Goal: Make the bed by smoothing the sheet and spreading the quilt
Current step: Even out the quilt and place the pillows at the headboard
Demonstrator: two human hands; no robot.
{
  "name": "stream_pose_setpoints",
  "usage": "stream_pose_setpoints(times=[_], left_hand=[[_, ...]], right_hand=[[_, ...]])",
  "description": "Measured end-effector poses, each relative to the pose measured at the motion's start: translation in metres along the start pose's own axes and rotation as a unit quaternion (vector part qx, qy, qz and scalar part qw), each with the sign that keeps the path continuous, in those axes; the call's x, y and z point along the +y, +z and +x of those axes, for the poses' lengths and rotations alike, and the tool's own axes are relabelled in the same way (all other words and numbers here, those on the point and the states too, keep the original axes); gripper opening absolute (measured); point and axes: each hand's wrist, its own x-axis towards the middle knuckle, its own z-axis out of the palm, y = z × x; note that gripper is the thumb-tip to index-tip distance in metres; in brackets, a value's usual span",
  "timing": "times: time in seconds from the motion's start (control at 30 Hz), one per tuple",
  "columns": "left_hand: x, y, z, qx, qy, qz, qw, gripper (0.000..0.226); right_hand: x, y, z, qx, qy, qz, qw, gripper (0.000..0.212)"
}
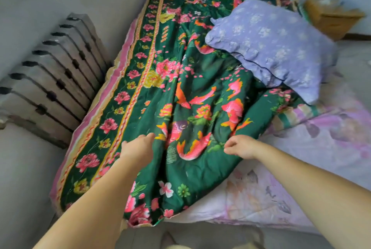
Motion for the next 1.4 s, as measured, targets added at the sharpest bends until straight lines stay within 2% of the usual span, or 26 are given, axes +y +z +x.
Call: stream_pose_setpoints(times=[0.23,0.47,0.57,0.7,0.87,1.1,1.3,1.4], left_hand=[[0.154,-0.004,0.020,-0.001,0.025,-0.016,1.000,0.049],[0.319,0.031,0.027,-0.087,0.077,-0.029,0.993,0.056],[0.360,0.042,0.029,-0.103,0.106,-0.022,0.989,0.055],[0.390,0.047,0.052,-0.125,0.112,-0.006,0.986,0.059],[0.409,0.057,0.101,-0.106,0.104,-0.036,0.988,0.048],[0.425,0.082,0.147,-0.171,0.059,-0.049,0.982,0.079],[0.423,0.107,0.170,-0.155,0.043,-0.046,0.986,0.088],[0.426,0.123,0.177,-0.142,0.028,-0.057,0.988,0.092]], right_hand=[[0.120,-0.074,0.003,0.014,0.001,-0.055,0.998,0.028],[0.246,-0.127,0.000,-0.030,0.026,-0.038,0.998,0.030],[0.277,-0.132,0.006,-0.041,0.040,-0.026,0.998,0.032],[0.300,-0.131,0.019,-0.058,0.059,-0.004,0.997,0.029],[0.315,-0.129,0.042,-0.080,0.080,-0.011,0.994,0.030],[0.323,-0.132,0.110,-0.081,0.074,-0.077,0.991,0.036],[0.326,-0.128,0.188,-0.031,-0.005,-0.232,0.972,0.029],[0.326,-0.124,0.231,-0.021,-0.068,-0.319,0.945,0.037]])
